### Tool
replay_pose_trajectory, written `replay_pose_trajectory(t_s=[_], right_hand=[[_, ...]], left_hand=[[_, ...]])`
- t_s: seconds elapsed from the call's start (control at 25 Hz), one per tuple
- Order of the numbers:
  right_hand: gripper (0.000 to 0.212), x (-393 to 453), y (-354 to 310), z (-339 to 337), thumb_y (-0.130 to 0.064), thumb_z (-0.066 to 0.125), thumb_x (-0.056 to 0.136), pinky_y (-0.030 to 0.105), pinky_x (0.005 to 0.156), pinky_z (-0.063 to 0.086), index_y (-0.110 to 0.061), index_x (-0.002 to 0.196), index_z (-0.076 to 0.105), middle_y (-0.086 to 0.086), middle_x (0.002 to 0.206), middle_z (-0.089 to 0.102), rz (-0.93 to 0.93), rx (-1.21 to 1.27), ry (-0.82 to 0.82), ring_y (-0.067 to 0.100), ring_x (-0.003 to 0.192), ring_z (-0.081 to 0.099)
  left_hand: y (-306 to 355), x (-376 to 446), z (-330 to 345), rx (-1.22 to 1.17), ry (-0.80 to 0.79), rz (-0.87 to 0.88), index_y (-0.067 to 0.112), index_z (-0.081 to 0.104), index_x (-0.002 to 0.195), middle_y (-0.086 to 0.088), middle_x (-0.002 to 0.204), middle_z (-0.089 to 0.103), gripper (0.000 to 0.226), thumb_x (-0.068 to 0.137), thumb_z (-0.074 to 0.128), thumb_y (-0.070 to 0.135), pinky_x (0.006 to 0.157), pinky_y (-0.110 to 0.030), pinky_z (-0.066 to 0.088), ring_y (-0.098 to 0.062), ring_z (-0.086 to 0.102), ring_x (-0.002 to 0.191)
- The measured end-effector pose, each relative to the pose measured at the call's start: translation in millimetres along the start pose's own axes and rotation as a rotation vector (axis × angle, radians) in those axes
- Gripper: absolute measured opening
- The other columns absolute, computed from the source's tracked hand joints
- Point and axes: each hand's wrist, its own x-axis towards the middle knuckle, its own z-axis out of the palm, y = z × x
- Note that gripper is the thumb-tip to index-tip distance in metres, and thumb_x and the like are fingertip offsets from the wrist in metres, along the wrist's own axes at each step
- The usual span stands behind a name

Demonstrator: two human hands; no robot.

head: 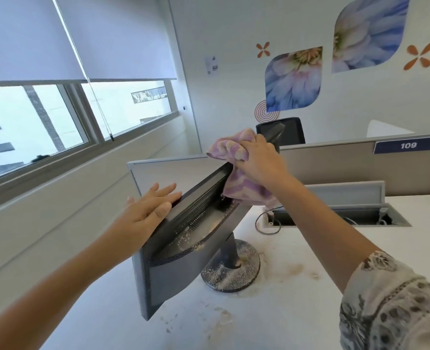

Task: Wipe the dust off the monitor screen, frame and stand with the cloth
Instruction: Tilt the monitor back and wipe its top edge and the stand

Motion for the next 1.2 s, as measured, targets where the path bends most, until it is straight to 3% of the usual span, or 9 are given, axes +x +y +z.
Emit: replay_pose_trajectory(t_s=[0.12, 0.24, 0.32, 0.52, 0.72, 0.84, 0.96, 1.04, 1.2], right_hand=[[0.042, 16.4, 3.2, -2.7, -0.046, 0.045, 0.092, 0.046, 0.090, 0.042, -0.032, 0.131, 0.050, 0.012, 0.130, 0.041, -0.003, -0.010, 0.004, 0.041, 0.113, 0.046], [0.037, -11.0, -21.4, 16.4, -0.045, 0.048, 0.088, 0.040, 0.074, 0.041, -0.033, 0.123, 0.052, 0.007, 0.126, 0.042, -0.234, -0.022, 0.137, 0.034, 0.105, 0.048], [0.041, -28.5, -19.1, 22.6, -0.052, 0.049, 0.088, 0.039, 0.074, 0.044, -0.032, 0.123, 0.051, 0.008, 0.132, 0.039, -0.311, 0.008, 0.181, 0.032, 0.107, 0.046], [0.040, 10.5, 25.5, 19.9, -0.052, 0.042, 0.092, 0.043, 0.083, 0.044, -0.035, 0.127, 0.049, 0.006, 0.140, 0.034, -0.234, 0.065, 0.125, 0.033, 0.109, 0.045], [0.043, 79.1, 85.0, 35.7, -0.044, 0.047, 0.092, 0.047, 0.089, 0.042, -0.028, 0.133, 0.047, 0.014, 0.140, 0.033, -0.074, 0.038, 0.172, 0.044, 0.111, 0.044], [0.049, 117.1, 117.0, 34.6, -0.046, 0.042, 0.094, 0.050, 0.094, 0.039, -0.025, 0.138, 0.040, 0.018, 0.142, 0.031, 0.119, 0.035, 0.118, 0.046, 0.116, 0.041], [0.054, 132.2, 131.8, 23.0, -0.046, 0.039, 0.095, 0.050, 0.100, 0.036, -0.017, 0.141, 0.038, 0.023, 0.141, 0.032, 0.273, 0.145, 0.086, 0.048, 0.120, 0.041], [0.051, 114.2, 123.8, 13.9, -0.042, 0.047, 0.093, 0.049, 0.099, 0.037, -0.014, 0.136, 0.045, 0.024, 0.135, 0.037, 0.227, 0.294, 0.237, 0.046, 0.118, 0.044], [0.044, 5.8, 49.3, 10.7, -0.034, 0.053, 0.083, 0.037, 0.087, 0.039, -0.020, 0.124, 0.061, 0.024, 0.114, 0.050, -0.191, 0.413, 0.499, 0.035, 0.102, 0.046]], left_hand=[[2.3, 5.9, 0.4, 0.227, -0.015, 0.022, 0.049, 0.029, 0.125, 0.034, 0.139, 0.018, 0.044, 0.082, 0.022, 0.047, 0.114, -0.035, -0.011, 0.004, -0.003, 0.138], [0.8, 6.1, 0.1, 0.449, -0.076, -0.019, 0.056, 0.010, 0.128, 0.038, 0.137, 0.011, 0.048, 0.082, 0.010, 0.069, 0.111, -0.029, -0.012, 0.003, -0.009, 0.138], [2.3, 6.0, 1.4, 0.554, -0.092, -0.020, 0.062, 0.000, 0.126, 0.044, 0.132, 0.004, 0.064, 0.066, -0.005, 0.083, 0.110, -0.028, -0.014, 0.006, -0.015, 0.135], [9.3, 13.5, -0.8, 0.726, 0.005, 0.044, 0.056, 0.009, 0.130, 0.039, 0.133, 0.017, 0.078, 0.061, -0.019, 0.081, 0.111, -0.031, -0.011, 0.002, -0.012, 0.136], [4.5, 10.8, -4.2, 0.494, 0.002, 0.035, 0.071, 0.022, 0.120, 0.054, 0.121, 0.029, 0.049, 0.075, 0.007, 0.081, 0.110, -0.028, 0.011, 0.015, 0.007, 0.134], [3.9, 25.9, -5.7, 0.658, 0.054, 0.136, 0.060, 0.036, 0.123, 0.041, 0.123, 0.043, 0.048, 0.083, 0.011, 0.072, 0.110, -0.042, 0.011, 0.000, 0.022, 0.135], [-5.5, 32.1, -18.1, 0.700, 0.027, 0.074, 0.060, 0.029, 0.124, 0.040, 0.125, 0.035, 0.057, 0.076, 0.005, 0.077, 0.113, -0.034, -0.004, 0.006, 0.011, 0.136], [-26.0, 22.2, -28.3, 0.577, 0.007, 0.040, 0.062, 0.031, 0.123, 0.041, 0.124, 0.035, 0.057, 0.073, 0.010, 0.081, 0.114, -0.032, -0.006, 0.010, 0.014, 0.135], [-44.2, 5.3, -33.3, 0.334, -0.059, 0.002, 0.068, 0.037, 0.115, 0.045, 0.124, 0.038, 0.039, 0.078, 0.027, 0.075, 0.117, -0.038, 0.000, 0.017, 0.015, 0.132]])
